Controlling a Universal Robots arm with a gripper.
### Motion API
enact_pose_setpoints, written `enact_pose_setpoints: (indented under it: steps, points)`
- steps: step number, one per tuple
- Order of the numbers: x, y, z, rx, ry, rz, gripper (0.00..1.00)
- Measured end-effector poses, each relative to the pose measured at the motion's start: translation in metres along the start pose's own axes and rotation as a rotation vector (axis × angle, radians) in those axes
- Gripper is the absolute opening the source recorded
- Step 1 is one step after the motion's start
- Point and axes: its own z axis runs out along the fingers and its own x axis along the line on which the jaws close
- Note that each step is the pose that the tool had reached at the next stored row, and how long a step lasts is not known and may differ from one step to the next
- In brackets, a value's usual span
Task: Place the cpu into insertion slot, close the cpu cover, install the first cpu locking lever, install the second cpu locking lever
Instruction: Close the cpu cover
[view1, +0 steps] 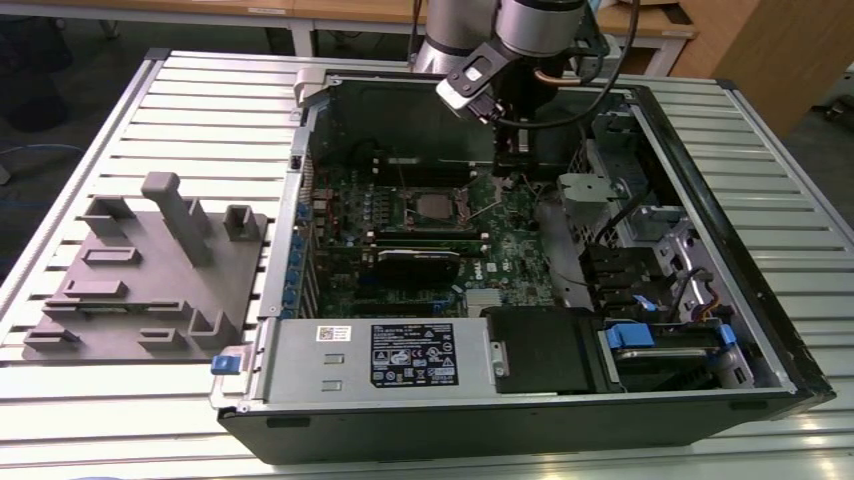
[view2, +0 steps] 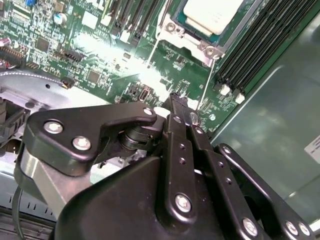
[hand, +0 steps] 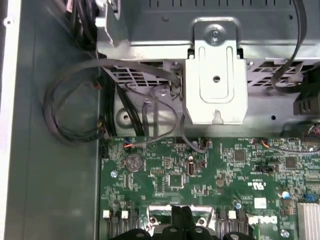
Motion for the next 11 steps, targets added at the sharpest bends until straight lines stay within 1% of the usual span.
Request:
enact_pose_setpoints:
  steps: [11]
  points:
    - [0.0003, 0.0138, 0.0010, 0.0000, 0.0001, 0.000, 0.10]
